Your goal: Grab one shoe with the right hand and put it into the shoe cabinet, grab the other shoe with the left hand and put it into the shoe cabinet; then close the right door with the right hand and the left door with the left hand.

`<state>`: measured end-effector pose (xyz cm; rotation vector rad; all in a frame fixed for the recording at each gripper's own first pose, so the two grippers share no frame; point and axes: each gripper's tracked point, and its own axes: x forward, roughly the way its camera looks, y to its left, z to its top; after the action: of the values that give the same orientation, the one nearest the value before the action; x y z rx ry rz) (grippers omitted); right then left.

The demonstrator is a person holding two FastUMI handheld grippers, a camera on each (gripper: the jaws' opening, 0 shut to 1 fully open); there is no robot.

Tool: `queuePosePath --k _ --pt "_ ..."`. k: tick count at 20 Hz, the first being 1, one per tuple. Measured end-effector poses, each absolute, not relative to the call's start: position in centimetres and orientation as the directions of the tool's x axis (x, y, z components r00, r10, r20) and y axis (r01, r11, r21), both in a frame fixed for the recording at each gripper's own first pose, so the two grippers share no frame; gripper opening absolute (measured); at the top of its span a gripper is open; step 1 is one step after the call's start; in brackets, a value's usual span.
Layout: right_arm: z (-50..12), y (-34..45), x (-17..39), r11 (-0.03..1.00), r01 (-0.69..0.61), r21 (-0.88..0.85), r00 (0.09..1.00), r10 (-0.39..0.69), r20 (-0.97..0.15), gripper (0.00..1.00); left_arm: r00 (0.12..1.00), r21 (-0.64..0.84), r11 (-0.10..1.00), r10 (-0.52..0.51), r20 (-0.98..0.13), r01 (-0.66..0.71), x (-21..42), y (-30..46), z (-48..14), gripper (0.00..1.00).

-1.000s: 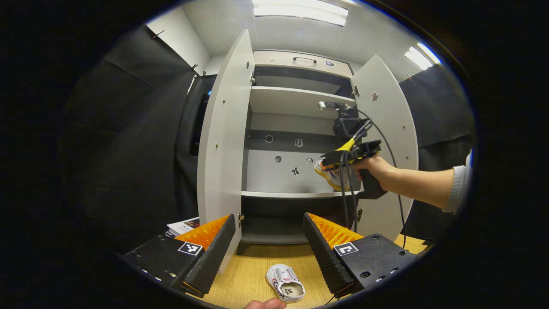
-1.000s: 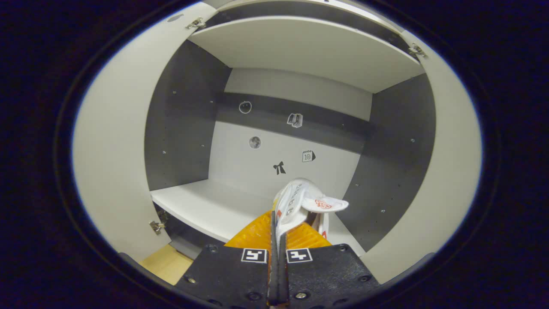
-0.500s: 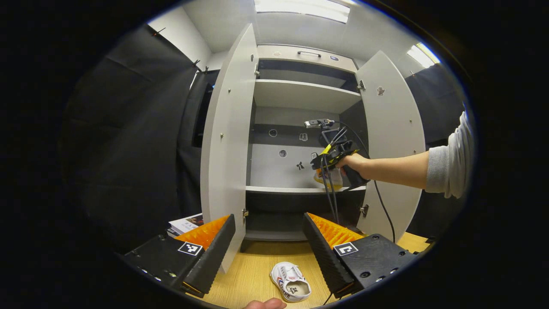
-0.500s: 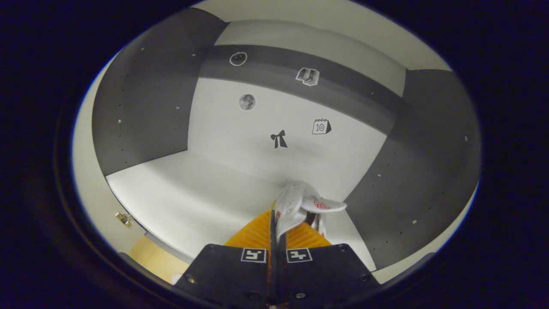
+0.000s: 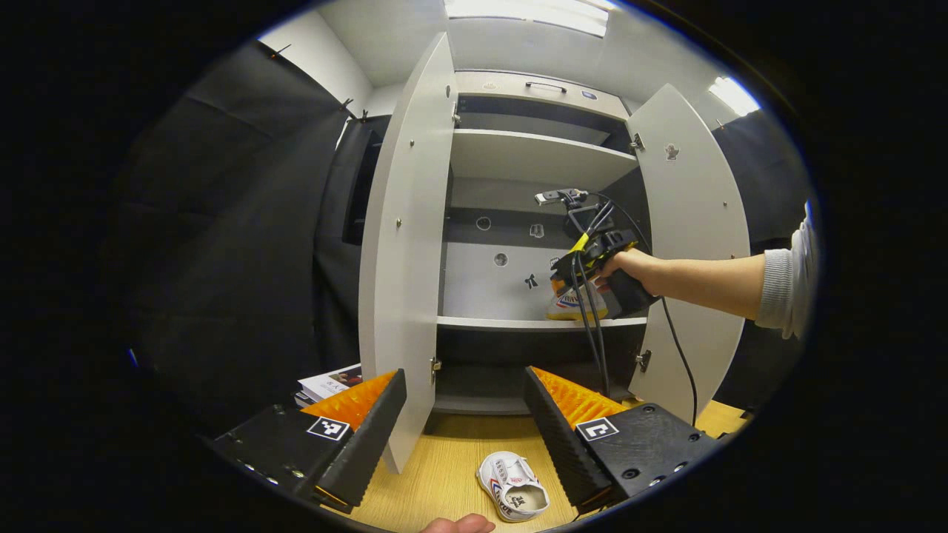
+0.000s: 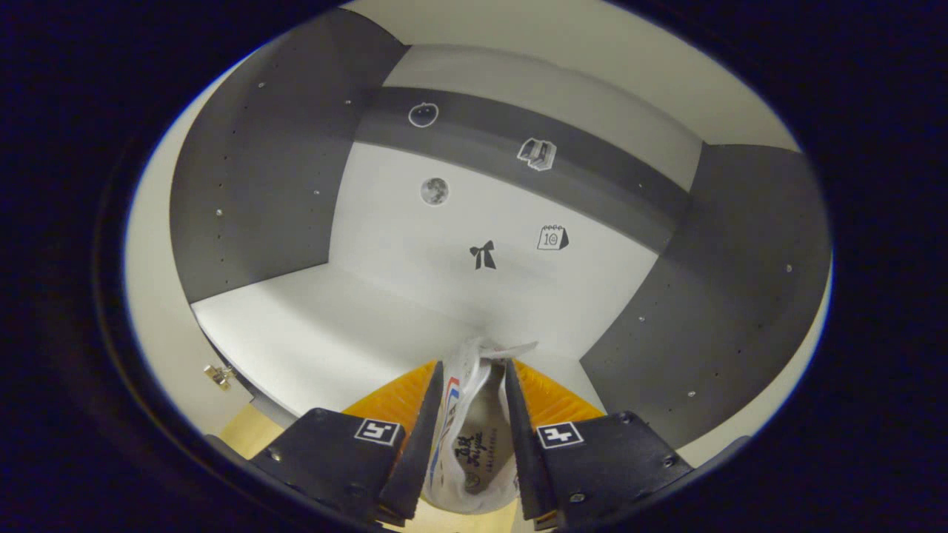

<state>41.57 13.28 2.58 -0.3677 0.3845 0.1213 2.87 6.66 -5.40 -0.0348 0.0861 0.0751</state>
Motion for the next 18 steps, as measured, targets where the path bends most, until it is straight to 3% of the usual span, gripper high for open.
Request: queuePosePath --k 1,2,3,7,9,11,16,17,18 --pt "3.2 13.4 40.8 0.932 -0.187 -0.310 0.924 0.060 -0.378 0.53 0.994 -0.033 0.997 0.068 -0.083 -0.071 2.8 6.5 -5.4 0.95" --pt "3.8 13.5 40.0 0.938 -0.187 -0.292 0.929 0.072 -0.362 0.60 0.995 -0.033 0.997 0.064 -0.082 -0.067 2.7 6.2 -5.3 0.95" --pt "4.5 13.1 39.1 0.945 -0.178 -0.275 0.937 0.077 -0.341 0.53 0.995 -0.033 0.998 0.058 -0.080 -0.061 2.7 6.0 -5.3 0.95" --pt "7.6 12.3 32.9 0.969 -0.186 -0.163 0.966 0.150 -0.213 0.53 0.996 -0.035 0.998 0.054 -0.077 -0.057 2.7 5.4 -5.6 0.95" --pt "8.2 11.4 28.7 0.974 -0.193 -0.117 0.975 0.177 -0.136 0.62 0.996 -0.044 0.998 0.052 -0.070 -0.055 2.6 5.0 -5.7 0.95" --pt "8.1 9.9 24.3 0.980 -0.184 -0.069 0.981 0.180 -0.067 0.57 0.996 -0.043 0.998 0.046 -0.070 -0.049 2.6 4.6 -6.1 0.95" --pt "6.1 6.0 15.3 0.988 -0.151 -0.030 0.986 0.152 0.067 0.64 0.998 -0.036 0.999 0.035 -0.052 -0.037 2.3 3.4 -6.4 0.95" --pt "5.3 5.7 13.7 0.988 -0.147 -0.036 0.986 0.150 0.079 0.67 0.999 -0.041 0.999 0.031 -0.045 -0.032 2.3 3.1 -6.5 0.95" --pt "4.8 5.6 12.4 0.989 -0.145 -0.037 0.986 0.147 0.083 0.77 0.998 -0.037 0.999 0.027 -0.049 -0.029 2.2 2.8 -6.9 0.95"
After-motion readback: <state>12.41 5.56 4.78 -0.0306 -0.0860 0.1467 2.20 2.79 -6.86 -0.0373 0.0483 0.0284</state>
